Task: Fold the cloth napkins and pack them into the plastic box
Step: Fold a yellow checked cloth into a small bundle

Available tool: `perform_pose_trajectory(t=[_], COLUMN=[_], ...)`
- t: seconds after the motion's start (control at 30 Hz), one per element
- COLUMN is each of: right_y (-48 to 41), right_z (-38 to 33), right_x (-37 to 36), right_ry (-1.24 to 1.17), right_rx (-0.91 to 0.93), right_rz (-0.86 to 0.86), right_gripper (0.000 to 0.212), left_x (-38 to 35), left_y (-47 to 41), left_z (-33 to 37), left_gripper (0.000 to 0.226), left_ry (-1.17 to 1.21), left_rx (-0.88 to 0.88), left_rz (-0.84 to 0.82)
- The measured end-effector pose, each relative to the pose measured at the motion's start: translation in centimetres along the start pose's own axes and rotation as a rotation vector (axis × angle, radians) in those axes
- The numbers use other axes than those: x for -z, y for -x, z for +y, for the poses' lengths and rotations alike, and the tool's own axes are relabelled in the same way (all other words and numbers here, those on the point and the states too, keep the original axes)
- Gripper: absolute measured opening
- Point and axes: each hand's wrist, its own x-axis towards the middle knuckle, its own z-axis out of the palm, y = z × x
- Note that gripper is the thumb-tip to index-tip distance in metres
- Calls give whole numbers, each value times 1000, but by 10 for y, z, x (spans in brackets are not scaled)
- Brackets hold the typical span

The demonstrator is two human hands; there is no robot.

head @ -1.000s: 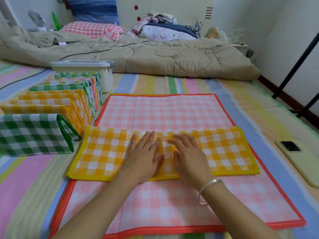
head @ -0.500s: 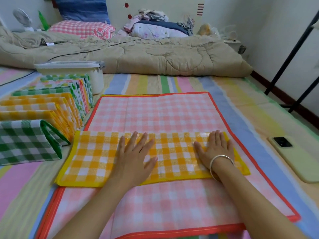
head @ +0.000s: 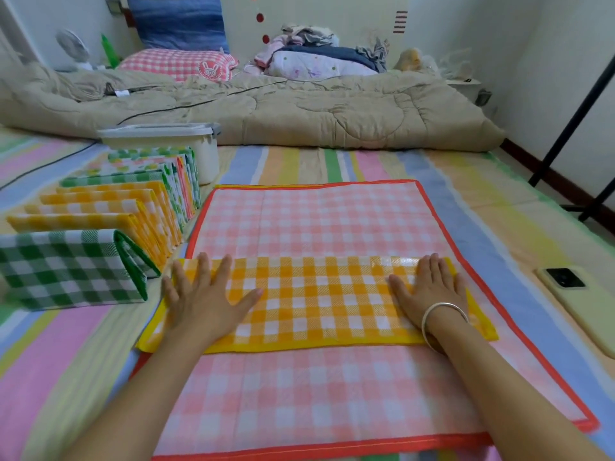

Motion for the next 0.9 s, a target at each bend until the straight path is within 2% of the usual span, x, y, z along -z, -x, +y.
perform_pose_trajectory(t=[0.07,0.13,0.2,0.23,0.3,0.37,0.43,0.5,0.63,0.8,0.9], right_y=[-2,-7,-8,-8,-7,-3,0,1,0,-8,-10], right_z=[1,6,16,23,39,52,59,61,61,58,59], right_x=[2,7,18,25,33,40,47,54,62,58,56], right_ry=[-98,-342,-600,-630,-548,-472,-361,-268,-230,-340,-365], right_rx=[12,14,-32,-65,-129,-185,-210,-219,-285,-333,-306], right_rz=[30,149,278,308,308,245,127,10,-97,-175,-197], right_gripper=[87,73,57,52,48,47,55,63,62,69,63], left_x=[2,6,12,17,21,21,24,28,34,40,38], left_y=[-2,-1,3,6,13,20,32,43,44,36,35], left_z=[1,6,15,21,38,61,90,121,165,184,187], left_gripper=[103,102,100,95,77,74,71,56,45,62,74], left_ry=[-38,-112,-238,-283,-304,-168,-18,61,86,-28,-66], left_rx=[11,20,9,-26,-198,-464,-726,-863,-844,-745,-743], left_rz=[-49,-63,4,77,242,302,236,122,62,36,9])
